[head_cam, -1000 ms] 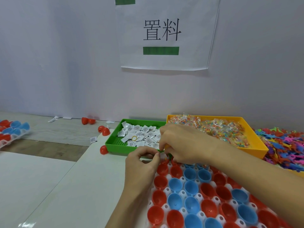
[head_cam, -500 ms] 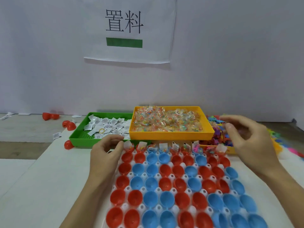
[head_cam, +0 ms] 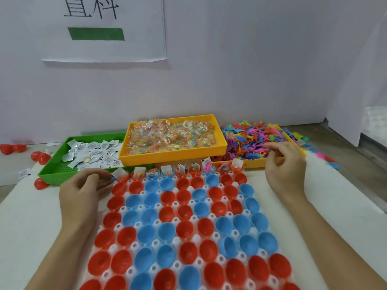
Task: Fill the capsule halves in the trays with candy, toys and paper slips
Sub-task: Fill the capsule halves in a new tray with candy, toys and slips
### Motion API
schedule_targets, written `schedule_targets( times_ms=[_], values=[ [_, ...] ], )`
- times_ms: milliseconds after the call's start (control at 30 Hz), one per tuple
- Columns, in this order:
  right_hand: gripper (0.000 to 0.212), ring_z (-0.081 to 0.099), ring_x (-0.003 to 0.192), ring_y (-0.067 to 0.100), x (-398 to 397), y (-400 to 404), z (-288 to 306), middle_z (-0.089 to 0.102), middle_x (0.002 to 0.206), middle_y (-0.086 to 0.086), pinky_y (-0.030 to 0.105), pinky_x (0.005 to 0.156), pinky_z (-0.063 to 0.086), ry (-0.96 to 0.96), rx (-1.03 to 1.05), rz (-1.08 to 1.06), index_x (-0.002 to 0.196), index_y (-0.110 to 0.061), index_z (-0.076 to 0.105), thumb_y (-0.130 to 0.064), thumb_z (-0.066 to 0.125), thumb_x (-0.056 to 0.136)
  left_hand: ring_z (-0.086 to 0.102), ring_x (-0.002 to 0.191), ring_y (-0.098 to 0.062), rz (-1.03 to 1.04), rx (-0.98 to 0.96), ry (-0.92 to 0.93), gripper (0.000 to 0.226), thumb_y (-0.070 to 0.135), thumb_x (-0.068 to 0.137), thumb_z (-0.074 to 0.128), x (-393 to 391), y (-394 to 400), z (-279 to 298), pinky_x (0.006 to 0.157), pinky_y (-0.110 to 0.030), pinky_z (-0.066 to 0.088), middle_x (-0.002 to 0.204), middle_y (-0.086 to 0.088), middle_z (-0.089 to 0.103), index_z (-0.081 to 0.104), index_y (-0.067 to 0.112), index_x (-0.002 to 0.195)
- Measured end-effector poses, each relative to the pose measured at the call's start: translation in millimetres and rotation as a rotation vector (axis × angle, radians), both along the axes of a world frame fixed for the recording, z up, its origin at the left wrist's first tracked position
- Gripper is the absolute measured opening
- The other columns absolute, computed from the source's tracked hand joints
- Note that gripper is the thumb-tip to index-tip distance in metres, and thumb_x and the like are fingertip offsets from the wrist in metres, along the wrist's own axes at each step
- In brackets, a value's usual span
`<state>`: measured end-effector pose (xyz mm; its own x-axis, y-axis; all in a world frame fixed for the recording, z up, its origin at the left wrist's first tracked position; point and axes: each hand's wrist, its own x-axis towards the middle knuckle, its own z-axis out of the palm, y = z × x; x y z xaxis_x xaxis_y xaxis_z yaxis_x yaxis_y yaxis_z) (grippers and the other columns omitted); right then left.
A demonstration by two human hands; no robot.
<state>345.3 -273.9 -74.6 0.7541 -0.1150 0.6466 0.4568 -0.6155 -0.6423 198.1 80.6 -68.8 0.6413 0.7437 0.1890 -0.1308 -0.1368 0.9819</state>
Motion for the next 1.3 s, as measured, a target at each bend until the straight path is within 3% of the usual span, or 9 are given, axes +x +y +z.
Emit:
schedule_targets(
  times_ms=[133, 267, 433, 567, 700, 800, 967, 1133, 1300],
  values=[
    [0.022, 0.057, 0.097, 0.026, 5, 3, -8, 0.070, 0.099, 0.008, 0.018, 0.083, 0.034, 0.003, -0.134, 0.027, 0.103, -0.006, 0.073, 0.003, 0.058, 0.091, 0.071, 0.069, -0.016, -0.010, -0.042, -0.009, 0.032, -0.002, 0.090, 0.041, -2, -2, 1, 0.060, -0.016, 0.057, 0.084, -0.014, 0.070, 0.069, 0.009, 0.080],
    [0.016, 0.055, 0.097, 0.024, 7, 0, -9, 0.066, 0.094, 0.004, 0.017, 0.084, 0.033, 0.024, -0.150, 0.044, 0.098, -0.007, 0.074, 0.000, 0.063, 0.090, 0.070, 0.067, -0.014, -0.035, -0.086, -0.031, 0.032, -0.002, 0.091, 0.041, -1, 0, 0, 0.064, -0.019, 0.058, 0.074, -0.006, 0.071, 0.068, 0.008, 0.079],
    [0.011, 0.055, 0.095, 0.024, 9, 2, -9, 0.064, 0.093, 0.006, 0.028, 0.082, 0.040, 0.082, -0.168, 0.081, 0.098, -0.007, 0.075, -0.006, 0.068, 0.090, 0.069, 0.063, -0.011, -0.041, -0.088, -0.034, 0.042, -0.003, 0.093, 0.040, 5, 2, 0, 0.062, -0.019, 0.058, 0.065, 0.002, 0.071, 0.070, 0.015, 0.068],
    [0.013, 0.058, 0.094, 0.025, 9, 1, -8, 0.068, 0.094, 0.007, 0.023, 0.081, 0.038, 0.059, -0.172, 0.066, 0.102, -0.007, 0.075, -0.007, 0.065, 0.093, 0.068, 0.065, -0.013, -0.050, -0.061, 0.012, 0.034, -0.002, 0.094, 0.039, 5, 1, 1, 0.065, -0.022, 0.058, 0.068, 0.000, 0.070, 0.065, 0.011, 0.076],
    [0.015, 0.060, 0.093, 0.026, 8, 2, -8, 0.070, 0.094, 0.005, 0.014, 0.080, 0.036, 0.057, -0.157, 0.062, 0.105, -0.007, 0.075, -0.009, 0.065, 0.094, 0.065, 0.078, -0.024, -0.085, -0.039, 0.025, 0.030, -0.003, 0.095, 0.037, 3, -1, 2, 0.071, -0.025, 0.058, 0.088, -0.018, 0.065, 0.063, 0.006, 0.082],
    [0.013, 0.061, 0.091, 0.024, 9, 2, -6, 0.067, 0.091, -0.002, 0.003, 0.082, 0.035, 0.046, -0.114, 0.060, 0.104, -0.007, 0.076, -0.009, 0.068, 0.093, 0.067, 0.072, -0.010, -0.097, 0.002, 0.079, 0.030, -0.003, 0.097, 0.036, 3, 3, 1, 0.068, -0.017, 0.056, 0.080, -0.001, 0.070, 0.062, 0.008, 0.087],
    [0.011, 0.060, 0.091, 0.018, 8, 3, -5, 0.066, 0.087, -0.008, 0.014, 0.078, 0.044, 0.071, -0.026, 0.060, 0.099, -0.011, 0.077, -0.013, 0.073, 0.089, 0.067, 0.077, -0.012, -0.082, -0.047, 0.080, 0.032, 0.000, 0.099, 0.033, 10, 9, -9, 0.075, -0.020, 0.056, 0.089, -0.009, 0.064, 0.059, 0.011, 0.085],
    [0.012, 0.061, 0.090, 0.016, 8, 2, -5, 0.067, 0.085, -0.009, 0.014, 0.079, 0.046, 0.082, 0.013, 0.060, 0.099, -0.013, 0.078, -0.011, 0.072, 0.089, 0.070, 0.075, -0.007, -0.104, -0.057, 0.078, 0.032, 0.003, 0.098, 0.035, 13, 21, -22, 0.075, -0.018, 0.058, 0.080, 0.006, 0.070, 0.061, 0.014, 0.084],
    [0.017, 0.061, 0.092, 0.015, 8, 1, -6, 0.068, 0.089, -0.006, 0.015, 0.081, 0.048, 0.087, 0.017, 0.053, 0.104, -0.011, 0.077, -0.005, 0.068, 0.090, 0.068, 0.089, -0.022, -0.092, -0.018, 0.047, 0.025, 0.017, 0.092, 0.044, 8, 22, -27, 0.088, -0.035, 0.056, 0.091, -0.005, 0.068, 0.067, 0.022, 0.082]
  ],
)
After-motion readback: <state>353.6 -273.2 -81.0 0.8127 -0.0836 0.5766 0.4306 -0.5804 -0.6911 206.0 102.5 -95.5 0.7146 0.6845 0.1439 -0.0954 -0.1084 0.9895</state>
